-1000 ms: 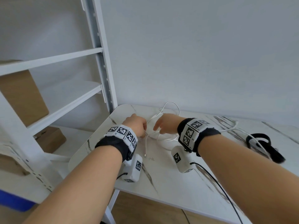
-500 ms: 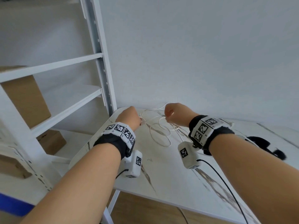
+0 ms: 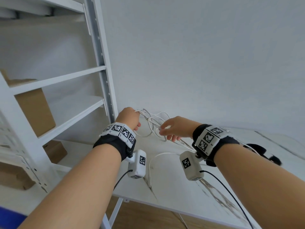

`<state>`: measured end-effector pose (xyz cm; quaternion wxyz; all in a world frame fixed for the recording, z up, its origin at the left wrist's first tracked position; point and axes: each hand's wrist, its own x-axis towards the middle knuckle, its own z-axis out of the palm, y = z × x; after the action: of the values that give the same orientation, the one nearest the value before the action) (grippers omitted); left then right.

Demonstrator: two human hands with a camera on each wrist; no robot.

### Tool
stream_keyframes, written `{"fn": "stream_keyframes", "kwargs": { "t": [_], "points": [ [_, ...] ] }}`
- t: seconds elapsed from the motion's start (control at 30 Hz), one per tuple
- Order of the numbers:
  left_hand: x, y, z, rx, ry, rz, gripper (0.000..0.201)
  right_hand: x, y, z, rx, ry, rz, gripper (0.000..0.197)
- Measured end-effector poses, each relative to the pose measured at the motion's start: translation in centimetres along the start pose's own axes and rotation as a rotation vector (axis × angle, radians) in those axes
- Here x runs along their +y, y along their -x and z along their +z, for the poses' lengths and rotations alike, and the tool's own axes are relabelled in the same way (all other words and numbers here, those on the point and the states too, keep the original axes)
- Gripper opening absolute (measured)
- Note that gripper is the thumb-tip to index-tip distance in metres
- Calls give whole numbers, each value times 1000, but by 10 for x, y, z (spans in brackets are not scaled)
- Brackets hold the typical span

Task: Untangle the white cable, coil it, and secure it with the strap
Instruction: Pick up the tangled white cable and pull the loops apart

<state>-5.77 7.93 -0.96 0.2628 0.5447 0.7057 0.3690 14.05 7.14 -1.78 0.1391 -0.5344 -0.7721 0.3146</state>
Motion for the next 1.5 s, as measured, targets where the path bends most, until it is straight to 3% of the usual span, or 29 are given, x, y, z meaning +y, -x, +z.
{"fn": "stream_keyframes", "kwargs": {
  "t": [0.1, 0.23, 0.37, 0.47, 0.6, 0.73, 0.83, 0.93, 1.03, 1.13, 1.27, 1.37, 1.5],
  "points": [
    [0, 3, -1, 2, -69, -7, 29, -3, 2, -2, 71, 64, -26, 9],
    [-3, 8, -3, 100, -340, 166, 45, -2, 2, -15, 280, 75, -56, 9],
    [5, 10, 7, 24, -216, 360, 23, -2, 2, -25, 358, -19, -56, 14],
    [7, 9, 13, -39, -172, 356, 16, 0, 6, -27, 414, -49, -54, 16],
    [6, 6, 18, -4, -221, 313, 19, 1, 9, -29, 532, 46, -96, 40],
    [9, 10, 22, -16, -214, 311, 20, -6, 13, -30, 485, 97, -132, 12],
    [12, 12, 22, -54, -223, 305, 21, -5, 13, -35, 612, -121, -93, 25],
    [15, 13, 20, -62, -262, 304, 11, 2, 12, -44, 755, -472, 15, 13],
    [19, 14, 19, -35, -215, 299, 18, 11, 10, -47, 822, -563, 120, 27],
    [24, 12, 19, 12, -76, 303, 29, 9, 8, -43, 721, -522, 238, 25],
    [31, 10, 15, 49, 126, 241, 17, 2, -4, -44, 523, -705, 335, 25],
    [36, 9, 13, 2, 205, 213, 19, -4, 1, -40, 439, -606, 200, 15],
    [37, 12, 19, -42, 197, 224, 22, -5, 7, -34, 431, -652, 19, 35]
  ]
}}
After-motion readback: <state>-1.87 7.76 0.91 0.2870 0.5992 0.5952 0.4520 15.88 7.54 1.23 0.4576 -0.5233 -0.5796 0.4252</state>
